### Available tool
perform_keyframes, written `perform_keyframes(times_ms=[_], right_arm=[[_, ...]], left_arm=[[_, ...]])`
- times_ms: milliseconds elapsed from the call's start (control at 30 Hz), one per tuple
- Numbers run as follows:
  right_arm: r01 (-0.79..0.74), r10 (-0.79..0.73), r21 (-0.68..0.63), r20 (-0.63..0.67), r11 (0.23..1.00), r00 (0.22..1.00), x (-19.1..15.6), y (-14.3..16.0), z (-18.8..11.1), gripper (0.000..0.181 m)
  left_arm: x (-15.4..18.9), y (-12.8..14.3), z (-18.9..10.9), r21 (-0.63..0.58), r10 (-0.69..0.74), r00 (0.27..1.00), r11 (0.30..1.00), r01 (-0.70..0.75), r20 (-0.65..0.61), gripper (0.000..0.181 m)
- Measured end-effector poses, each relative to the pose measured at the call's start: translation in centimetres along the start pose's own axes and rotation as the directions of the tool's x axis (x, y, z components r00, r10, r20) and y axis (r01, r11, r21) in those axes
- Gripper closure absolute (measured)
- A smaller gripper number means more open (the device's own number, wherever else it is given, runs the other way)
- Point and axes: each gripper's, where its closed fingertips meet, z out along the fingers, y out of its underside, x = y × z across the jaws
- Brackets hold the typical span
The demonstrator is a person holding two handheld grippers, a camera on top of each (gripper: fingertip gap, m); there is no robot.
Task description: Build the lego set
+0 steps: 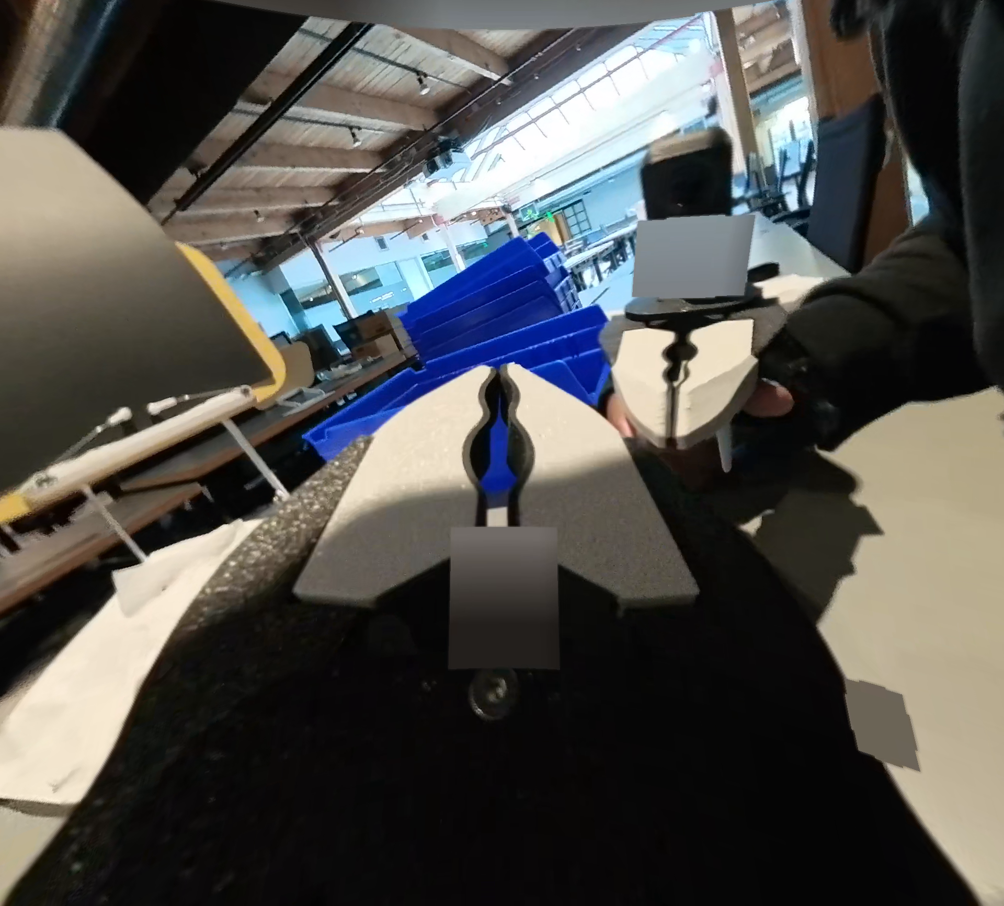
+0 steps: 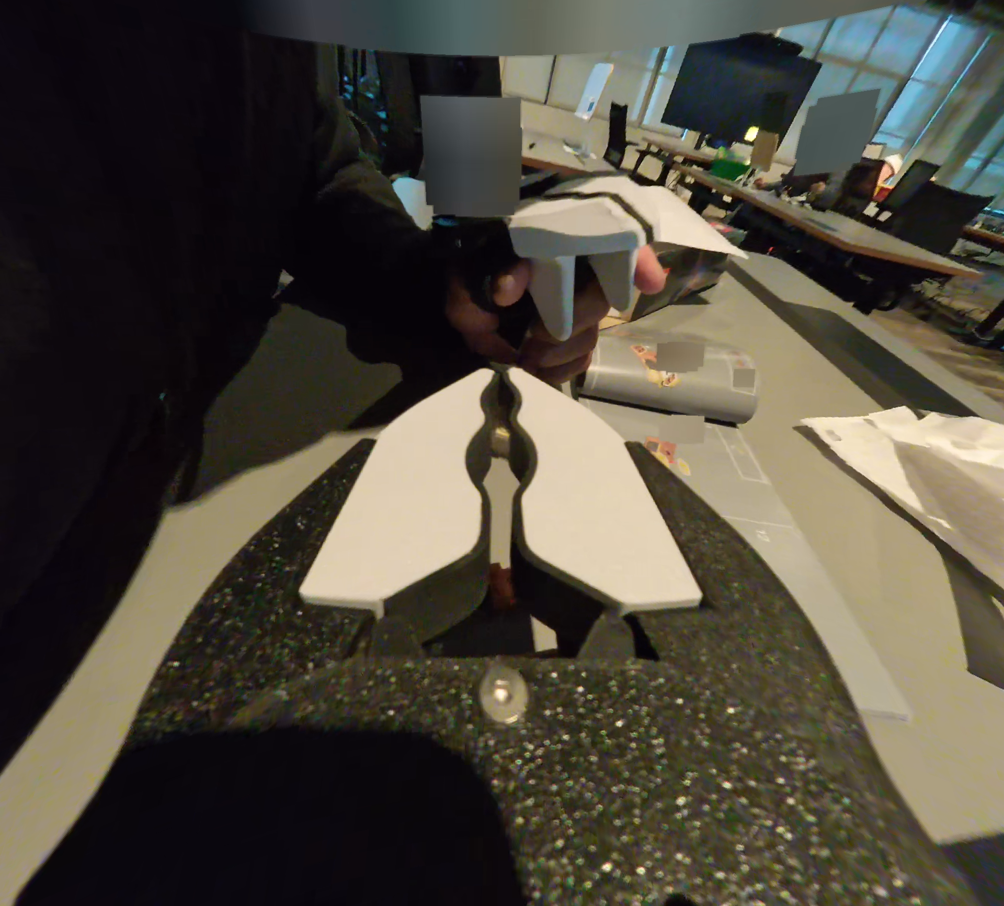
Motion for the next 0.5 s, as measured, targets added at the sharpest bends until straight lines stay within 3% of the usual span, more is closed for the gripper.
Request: perform_keyframes(times_ms=[167,500], right_arm=[[-0.067,0.069,0.069,-0.021,0.995,0.997,0.97,-0.74,-0.72,0.181],[-0.095,0.096,0.044,-0.003,0.994,0.995,0.92,-0.45,-0.58,0.181]], left_arm=[[-0.85,0.26,-0.18,0.008,-0.073,0.997,0.997,0.073,0.018,0.181],[-0.84,0.40,-0.19,0.005,-0.088,0.996,0.996,0.088,0.018,0.181]])
